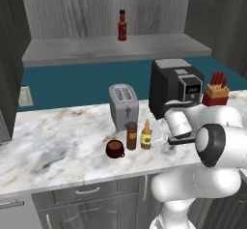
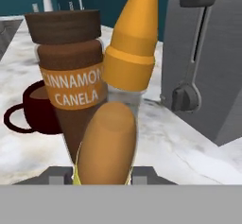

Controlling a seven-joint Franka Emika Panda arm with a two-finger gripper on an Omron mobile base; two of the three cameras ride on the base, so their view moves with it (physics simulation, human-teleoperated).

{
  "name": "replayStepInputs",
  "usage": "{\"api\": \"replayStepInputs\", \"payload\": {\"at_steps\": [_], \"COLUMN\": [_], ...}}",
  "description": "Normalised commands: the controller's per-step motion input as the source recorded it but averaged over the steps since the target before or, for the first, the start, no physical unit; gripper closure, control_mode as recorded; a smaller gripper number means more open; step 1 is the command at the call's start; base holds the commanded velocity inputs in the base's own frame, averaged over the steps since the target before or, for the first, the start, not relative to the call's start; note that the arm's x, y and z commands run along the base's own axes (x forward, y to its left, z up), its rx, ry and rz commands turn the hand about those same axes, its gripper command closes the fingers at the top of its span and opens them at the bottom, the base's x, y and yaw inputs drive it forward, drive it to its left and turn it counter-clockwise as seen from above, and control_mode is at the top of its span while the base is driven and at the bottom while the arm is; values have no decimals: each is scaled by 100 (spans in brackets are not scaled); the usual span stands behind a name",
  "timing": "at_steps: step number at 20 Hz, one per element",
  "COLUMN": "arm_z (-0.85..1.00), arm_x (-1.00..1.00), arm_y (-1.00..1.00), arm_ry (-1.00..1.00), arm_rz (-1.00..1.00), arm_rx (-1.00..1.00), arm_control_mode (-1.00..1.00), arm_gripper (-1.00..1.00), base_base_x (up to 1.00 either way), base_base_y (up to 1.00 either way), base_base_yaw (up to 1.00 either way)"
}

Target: Pick the cinnamon and honey bottle from the cabinet and place them next to the mug.

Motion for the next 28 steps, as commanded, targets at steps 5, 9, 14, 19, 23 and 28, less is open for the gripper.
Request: {"api": "replayStepInputs", "payload": {"at_steps": [5,9,14,19,23,28], "arm_z": [0,-11,-17,-21,-4,0], "arm_x": [0,0,0,-1,0,0], "arm_y": [0,0,0,0,0,0], "arm_ry": [0,-4,-13,-17,-6,0], "arm_rz": [0,0,0,0,0,0], "arm_rx": [0,0,0,0,-2,-10], "arm_control_mode": [-100,-100,-100,-100,-100,-100], "arm_gripper": [100,100,100,100,100,100], "base_base_x": [0,0,0,0,0,0], "base_base_y": [0,0,0,0,0,0], "base_base_yaw": [0,0,0,0,0,0]}}
